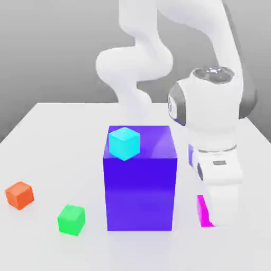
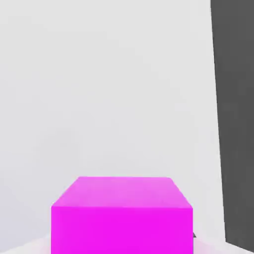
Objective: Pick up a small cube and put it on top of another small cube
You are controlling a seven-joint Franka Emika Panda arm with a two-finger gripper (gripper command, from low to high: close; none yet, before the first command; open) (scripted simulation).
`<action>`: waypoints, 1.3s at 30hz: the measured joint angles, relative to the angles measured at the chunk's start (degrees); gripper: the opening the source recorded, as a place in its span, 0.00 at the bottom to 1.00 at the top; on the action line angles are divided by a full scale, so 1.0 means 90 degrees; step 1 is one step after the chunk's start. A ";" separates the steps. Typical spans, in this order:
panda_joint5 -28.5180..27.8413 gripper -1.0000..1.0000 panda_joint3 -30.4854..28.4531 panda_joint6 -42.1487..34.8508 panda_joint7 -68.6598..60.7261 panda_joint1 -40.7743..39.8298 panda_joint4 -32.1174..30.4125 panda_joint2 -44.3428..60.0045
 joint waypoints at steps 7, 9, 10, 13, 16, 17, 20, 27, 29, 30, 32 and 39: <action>0.0992 0.00 -0.0150 -0.0211 -0.0737 -0.0658 0.0375 -0.0185; 0.1220 0.00 -0.0200 -0.0263 -0.0949 -0.0830 0.0444 -0.0228; 0.1308 0.00 -0.0227 -0.0286 -0.1050 -0.0915 0.0465 -0.0246; 0.1551 0.00 -0.0304 -0.0349 -0.1352 -0.1172 0.0512 -0.0300; 0.1793 0.00 -0.0395 -0.0413 -0.1660 -0.1413 0.0556 -0.0357; 0.1879 0.00 -0.0427 -0.0433 -0.1767 -0.1491 0.0570 -0.0377; 0.2139 0.00 -0.0522 -0.0494 -0.2090 -0.1724 0.0615 -0.0439; 0.2788 0.00 -0.0794 -0.0645 -0.2875 -0.2212 0.0725 -0.0594; 0.2465 0.00 -0.0868 -0.0609 -0.2946 -0.2364 0.0518 -0.0642; 0.2081 0.00 -0.0894 -0.0565 -0.2906 -0.2458 0.0319 -0.0672; 0.1138 0.00 -0.0972 -0.0486 -0.2750 -0.2647 -0.0132 -0.0747; -0.1806 0.00 -0.1111 -0.0513 -0.2118 -0.3420 -0.1272 -0.1029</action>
